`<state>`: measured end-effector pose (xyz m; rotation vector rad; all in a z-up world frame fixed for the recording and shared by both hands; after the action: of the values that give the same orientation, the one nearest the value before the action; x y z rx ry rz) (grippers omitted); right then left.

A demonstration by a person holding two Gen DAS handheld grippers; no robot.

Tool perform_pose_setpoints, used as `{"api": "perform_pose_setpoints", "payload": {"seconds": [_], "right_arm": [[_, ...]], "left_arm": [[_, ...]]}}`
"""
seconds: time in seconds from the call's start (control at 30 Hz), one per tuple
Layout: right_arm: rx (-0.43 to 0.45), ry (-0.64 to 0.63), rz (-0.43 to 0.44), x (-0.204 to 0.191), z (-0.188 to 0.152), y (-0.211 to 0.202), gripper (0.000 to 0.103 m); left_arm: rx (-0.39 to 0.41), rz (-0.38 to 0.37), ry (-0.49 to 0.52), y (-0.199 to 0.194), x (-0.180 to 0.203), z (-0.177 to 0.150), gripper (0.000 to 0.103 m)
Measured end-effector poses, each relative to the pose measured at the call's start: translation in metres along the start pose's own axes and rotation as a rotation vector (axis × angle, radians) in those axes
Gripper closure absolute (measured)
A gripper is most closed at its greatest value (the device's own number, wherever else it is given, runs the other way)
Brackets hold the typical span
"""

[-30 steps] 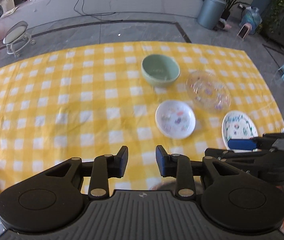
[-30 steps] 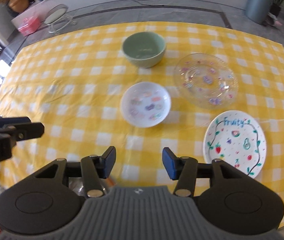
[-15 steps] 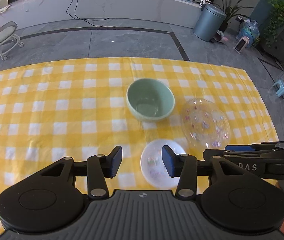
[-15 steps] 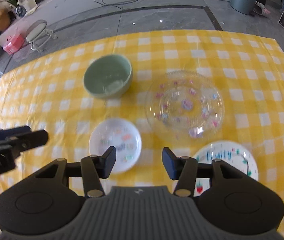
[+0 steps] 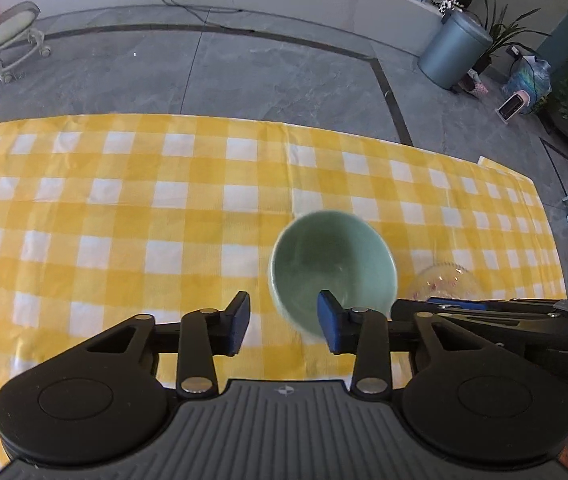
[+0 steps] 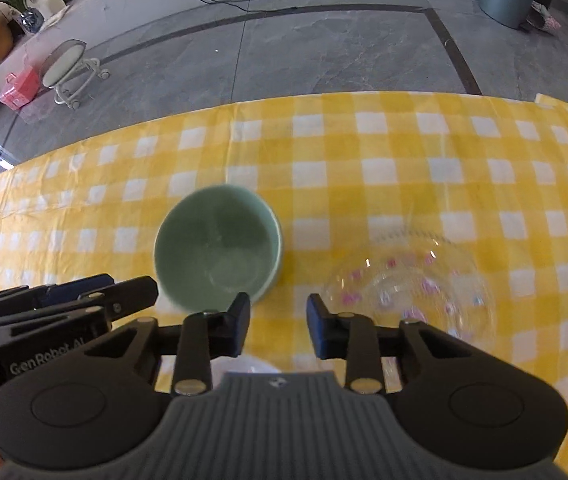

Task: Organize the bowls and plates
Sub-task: 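Reach both grippers to the sage-green bowl rim and close them, then lift the sage-green bowl and carry it toward the bowl stack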

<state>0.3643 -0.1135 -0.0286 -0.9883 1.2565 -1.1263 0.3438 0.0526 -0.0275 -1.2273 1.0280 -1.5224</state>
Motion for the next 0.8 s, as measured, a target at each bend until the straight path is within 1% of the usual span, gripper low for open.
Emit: {"api": "perform_pose_setpoints", "payload": {"seconds": [0.1, 0.23, 0.3, 0.4, 0.57, 0.67, 0.8], "right_arm": [[-0.018, 0.009, 0.018, -0.002, 0.014, 0.01, 0.082], [-0.049, 0.015, -0.007, -0.004, 0.026, 0.025, 0.085], [-0.059, 0.013, -0.011, -0.003, 0.028, 0.031, 0.087], [-0.074, 0.004, -0.02, -0.005, 0.032, 0.038, 0.089], [-0.107, 0.0, -0.025, -0.002, 0.036, 0.052, 0.092], [-0.124, 0.012, 0.012, 0.003, 0.037, 0.058, 0.092], [-0.109, 0.018, 0.027, 0.005, 0.034, 0.057, 0.093]], "left_arm": [[-0.034, -0.002, -0.016, 0.013, -0.003, 0.01, 0.073], [-0.064, 0.017, -0.01, 0.027, -0.004, 0.02, 0.076], [-0.08, 0.02, -0.009, 0.032, -0.004, 0.024, 0.083], [-0.114, 0.024, -0.011, 0.041, -0.004, 0.026, 0.088], [-0.15, 0.018, 0.001, 0.048, -0.004, 0.027, 0.093], [-0.151, 0.022, 0.0, 0.047, -0.004, 0.028, 0.093], [-0.145, 0.025, -0.003, 0.047, -0.004, 0.026, 0.093]]}}
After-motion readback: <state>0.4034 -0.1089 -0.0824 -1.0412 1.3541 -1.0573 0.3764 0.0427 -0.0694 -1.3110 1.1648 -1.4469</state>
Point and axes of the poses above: each gripper's, at about its wrist camera, not at the fingertips, and y roughly the way its jaws point, x to its right, z to its top, the point moved 1 cm from there along y, roughly the way its jaws point, and after that the axes turned 11 degrees about -x, right-handed, at the moved point
